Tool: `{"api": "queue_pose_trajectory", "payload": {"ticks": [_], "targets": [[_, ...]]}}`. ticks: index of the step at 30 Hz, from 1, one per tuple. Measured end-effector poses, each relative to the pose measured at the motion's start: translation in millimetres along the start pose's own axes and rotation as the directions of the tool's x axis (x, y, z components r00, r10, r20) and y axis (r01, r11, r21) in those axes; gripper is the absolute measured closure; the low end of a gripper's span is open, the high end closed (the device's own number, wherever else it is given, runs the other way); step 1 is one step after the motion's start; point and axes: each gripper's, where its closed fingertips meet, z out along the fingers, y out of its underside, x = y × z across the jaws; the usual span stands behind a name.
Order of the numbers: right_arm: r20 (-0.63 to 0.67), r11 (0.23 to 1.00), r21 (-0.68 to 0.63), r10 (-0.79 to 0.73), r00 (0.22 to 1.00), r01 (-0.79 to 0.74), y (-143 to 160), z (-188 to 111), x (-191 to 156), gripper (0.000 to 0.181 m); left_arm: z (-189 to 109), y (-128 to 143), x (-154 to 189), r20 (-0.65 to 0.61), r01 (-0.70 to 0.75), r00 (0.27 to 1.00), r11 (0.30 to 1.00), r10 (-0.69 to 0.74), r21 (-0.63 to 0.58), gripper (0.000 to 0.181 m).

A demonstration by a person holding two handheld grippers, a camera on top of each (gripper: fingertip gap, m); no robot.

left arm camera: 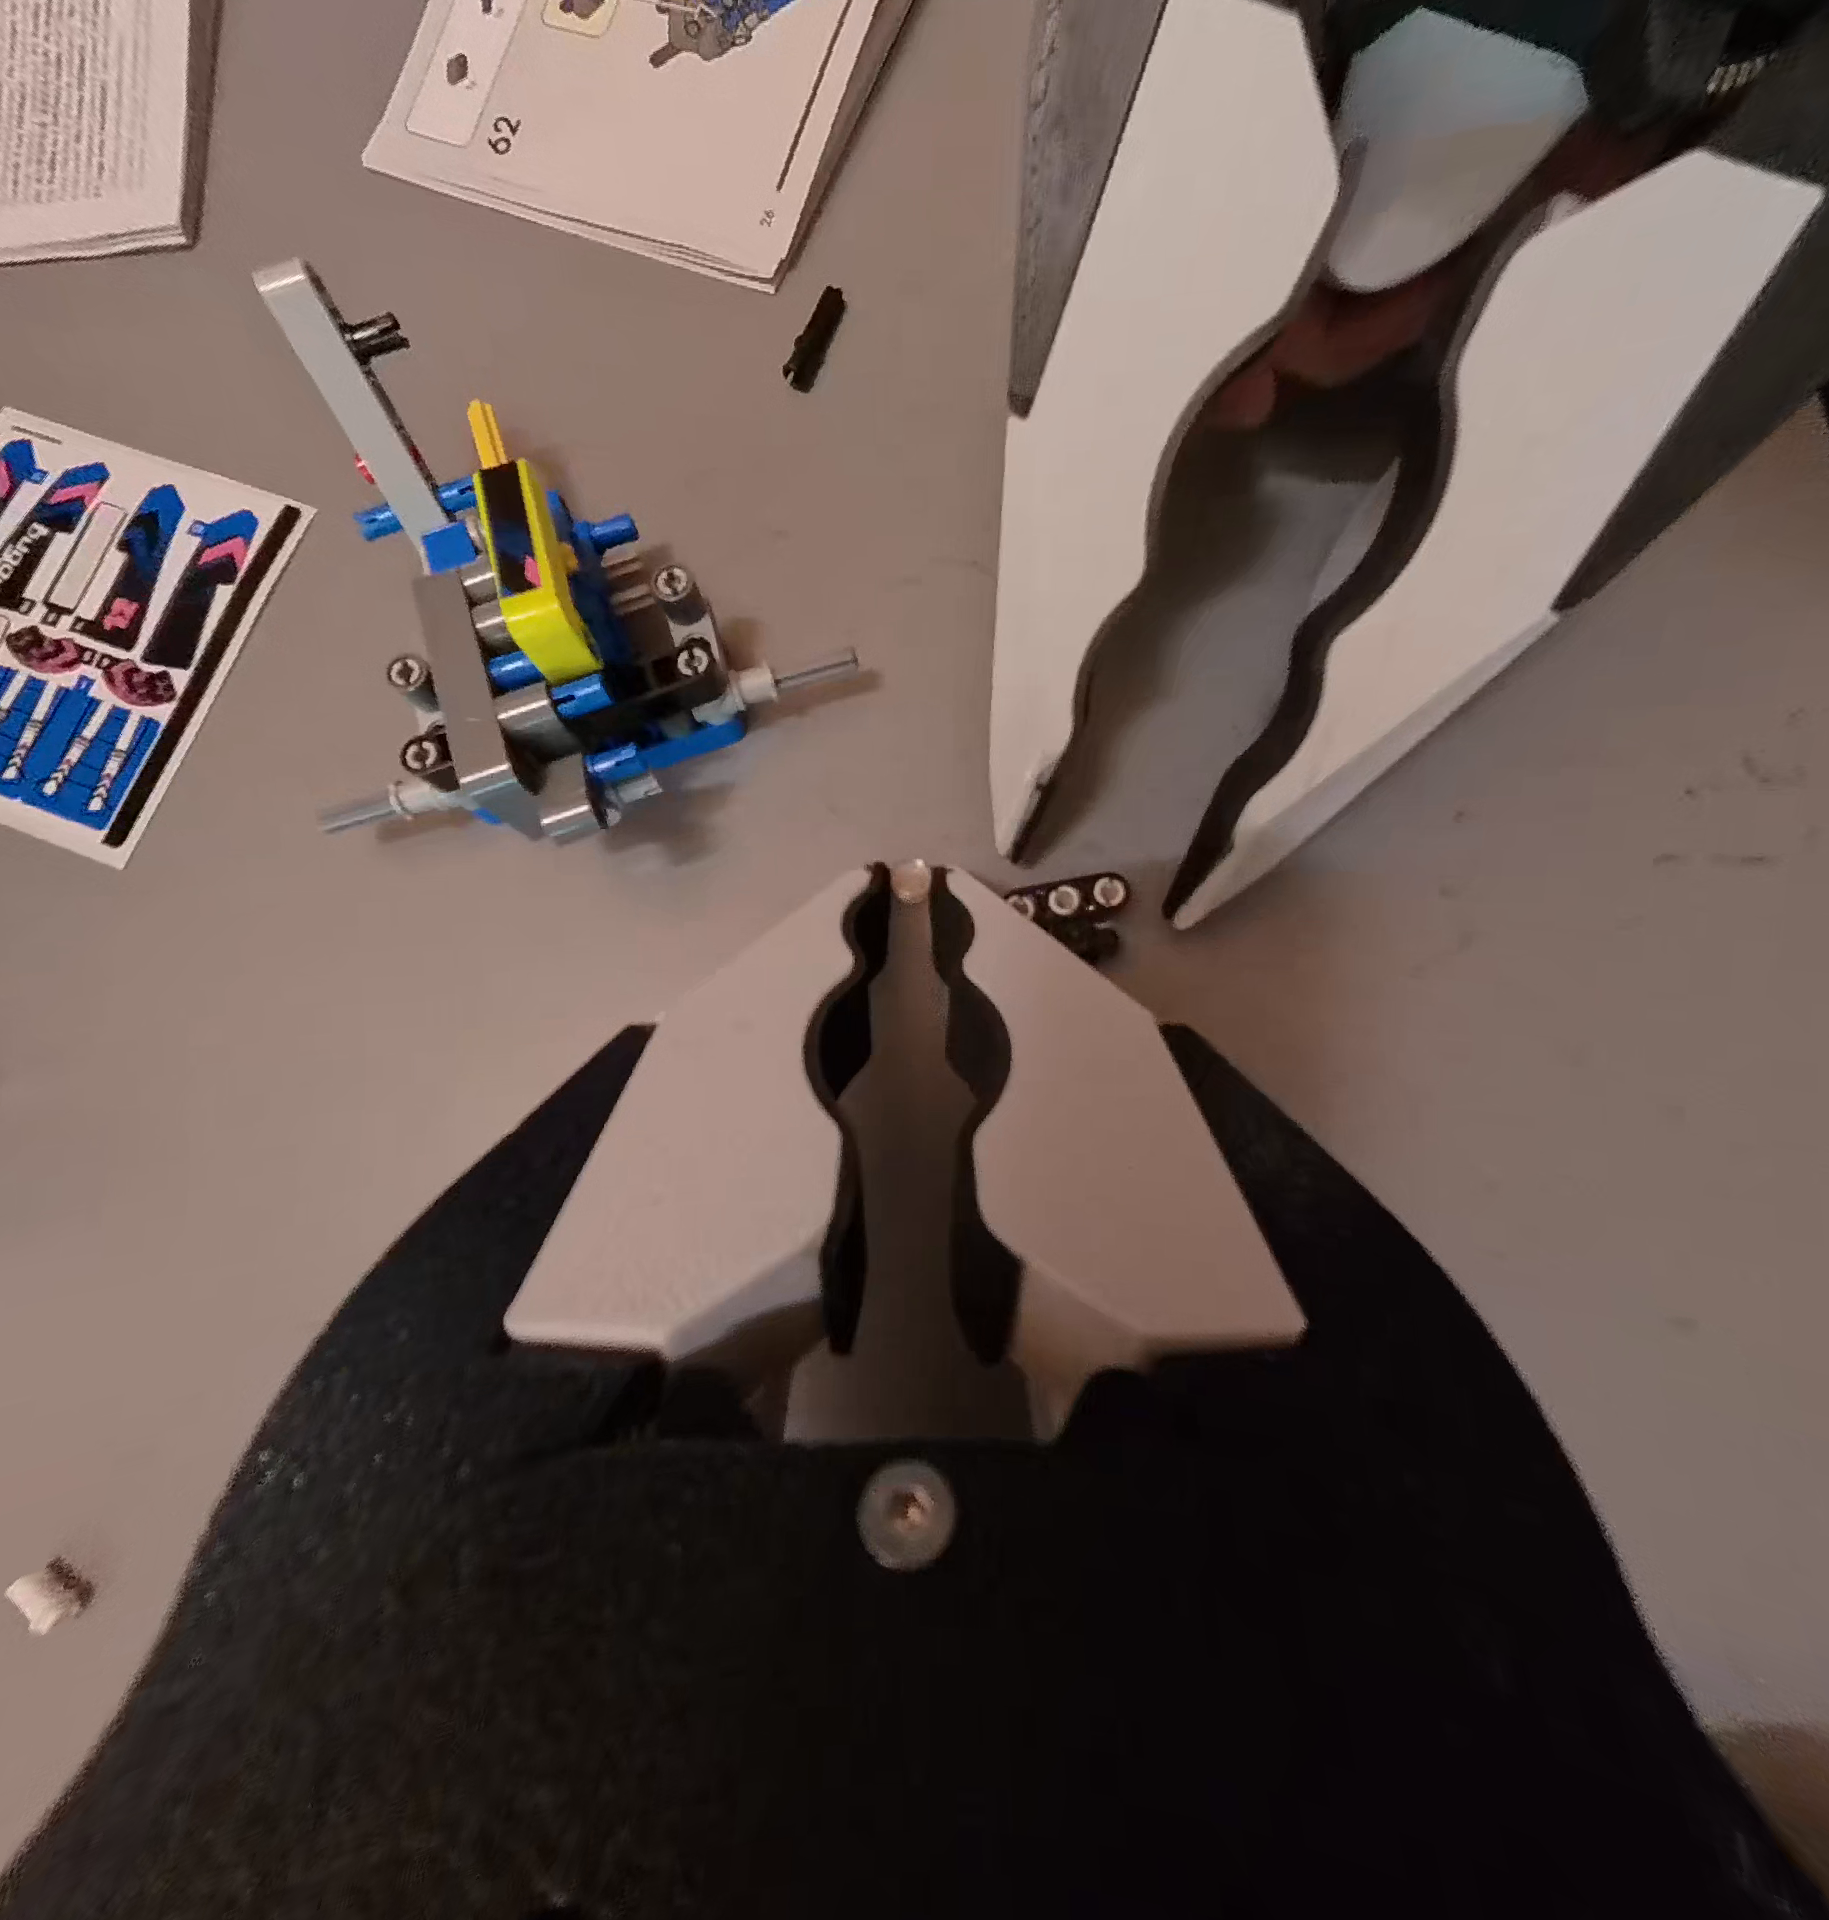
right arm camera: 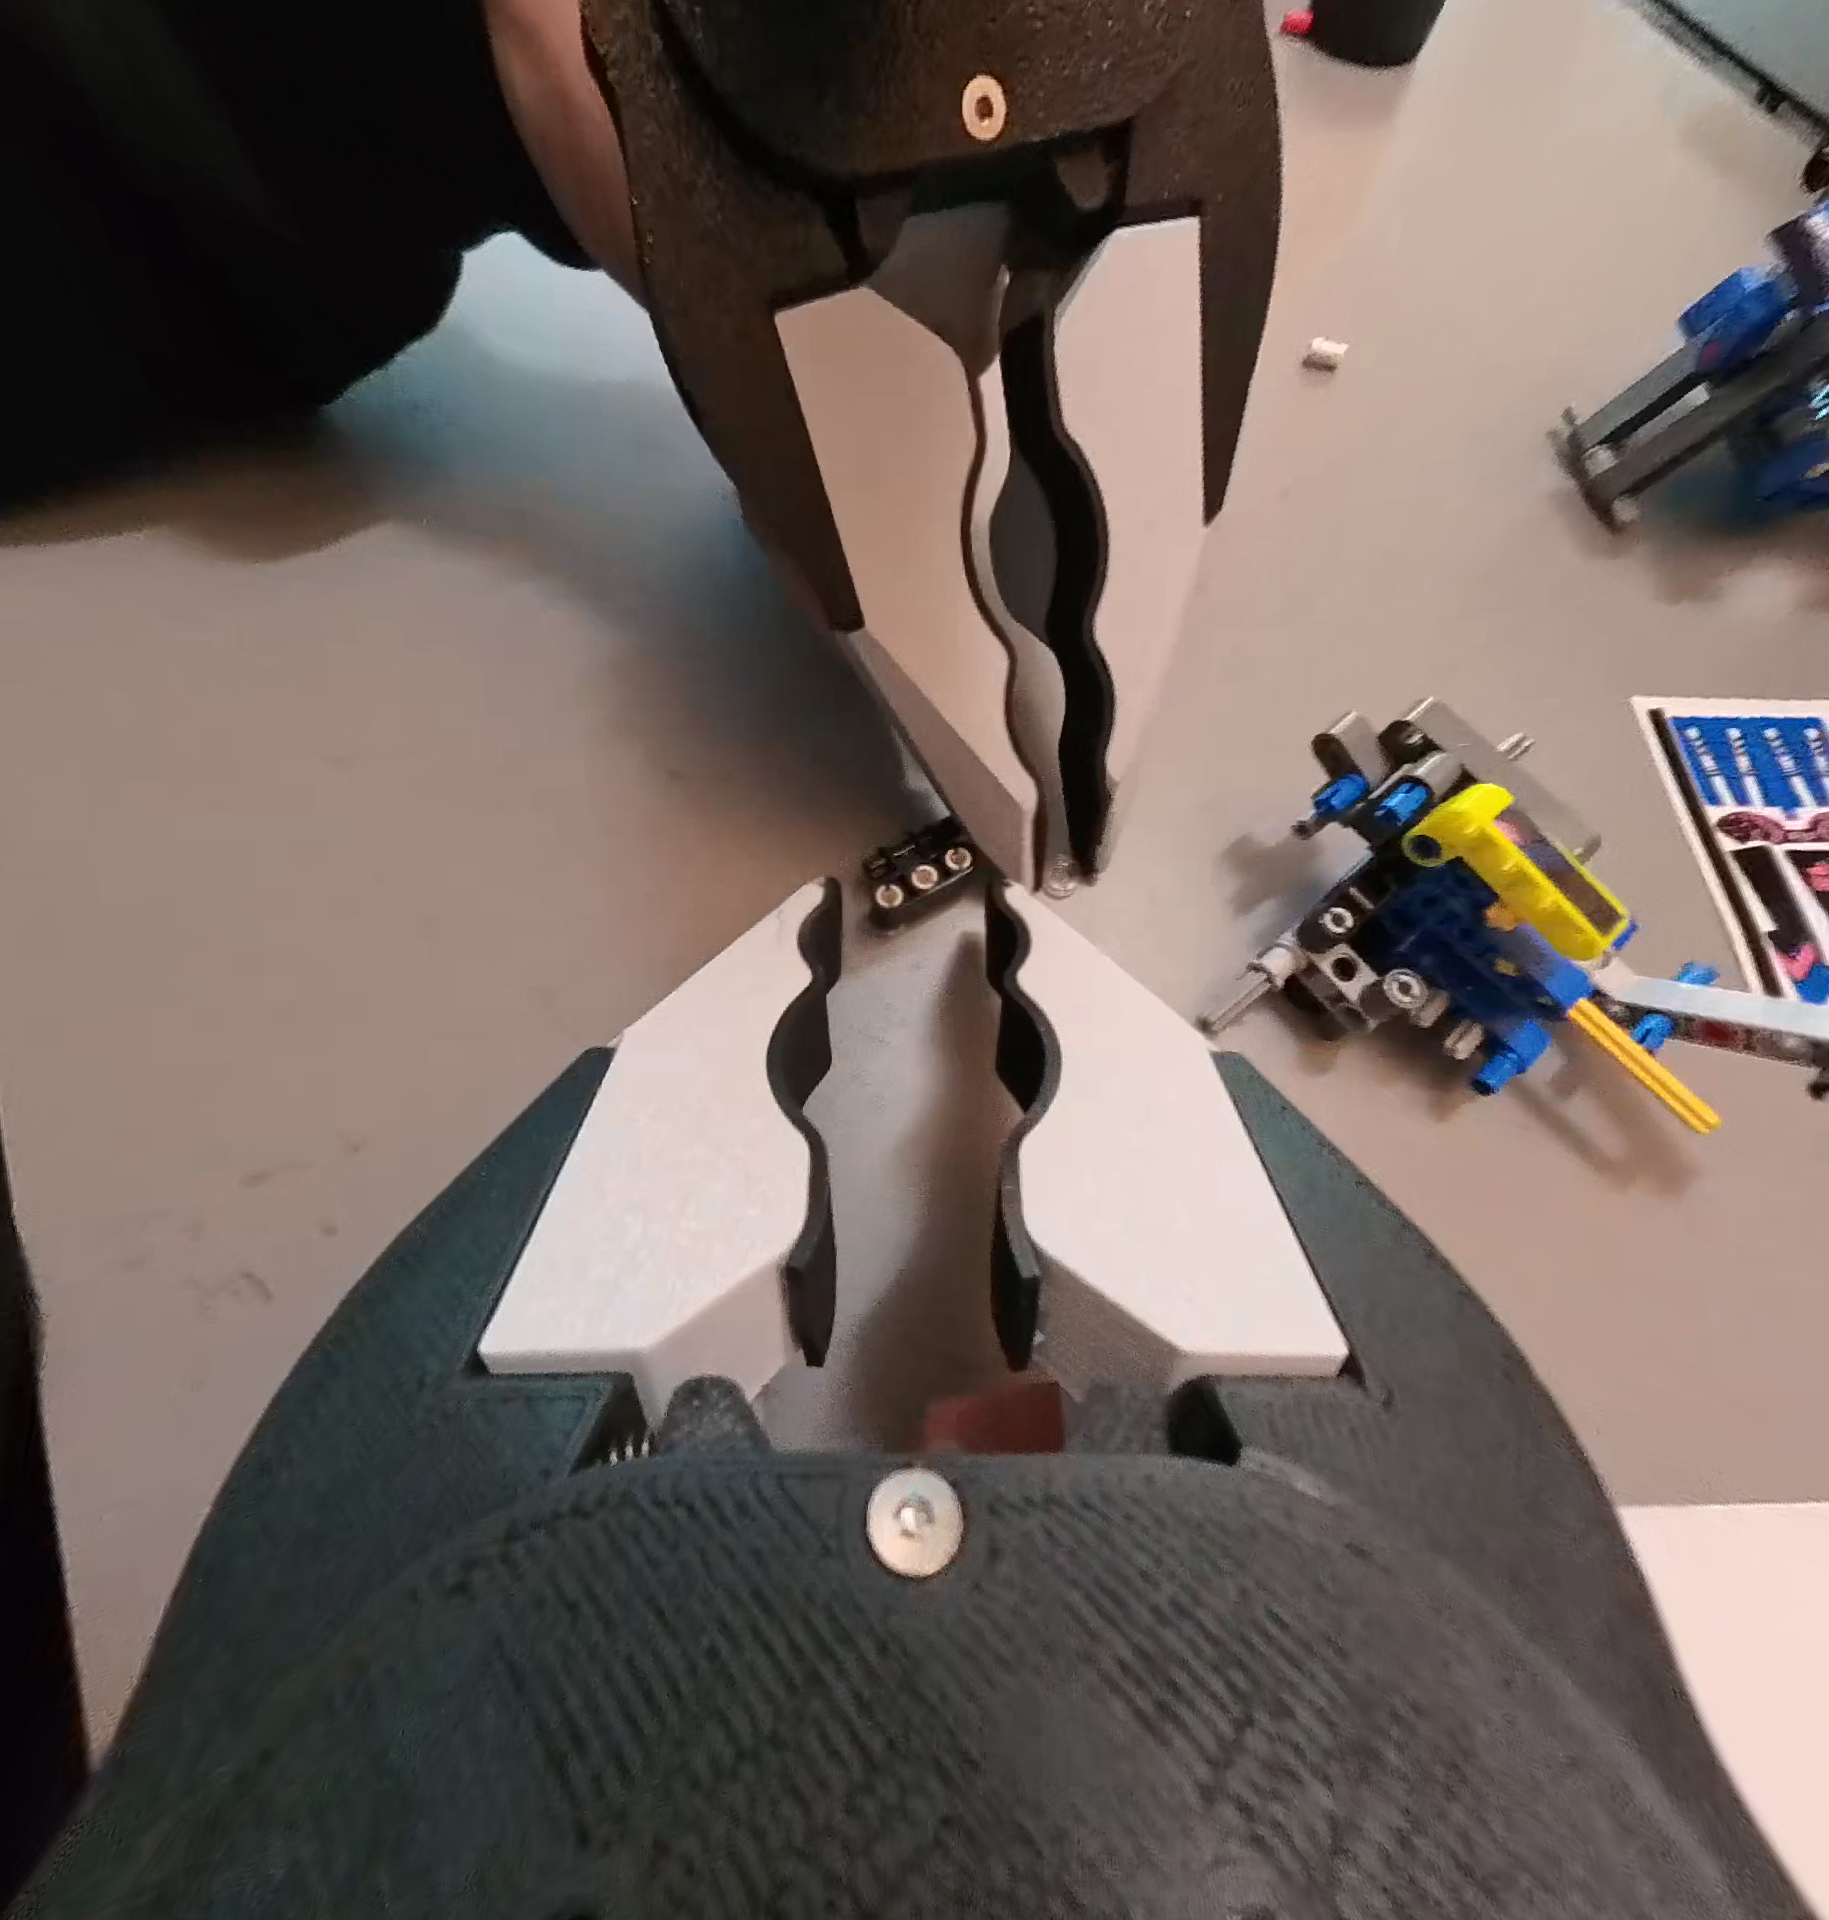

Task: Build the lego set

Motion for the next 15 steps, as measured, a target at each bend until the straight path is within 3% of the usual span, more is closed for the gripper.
{"api": "queue_pose_trajectory", "payload": {"ticks": [7, 13, 15], "targets": [[0.106, 0.994, -0.04, -0.094, 0.99, 0.099, 8.4, 0.7, -12.6, 0.154, -13.7, 2.1, -7.3, 0.119, 0.005, 0.993, 0.999, -0.009, 0.035, 0.177], [0.118, 0.887, 0.127, -0.457, 0.882, 0.443, -12.4, -11.0, 6.7, 0.153, -41.1, -4.2, 18.7, 0.139, 0.057, 0.987, 0.985, -0.08, 0.163, 0.177], [0.168, 0.81, 0.23, -0.578, 0.798, 0.539, -21.3, -12.7, 0.1, 0.151, -39.7, -1.3, 30.3, 0.124, 0.071, 0.988, 0.985, -0.091, 0.159, 0.177]]}}
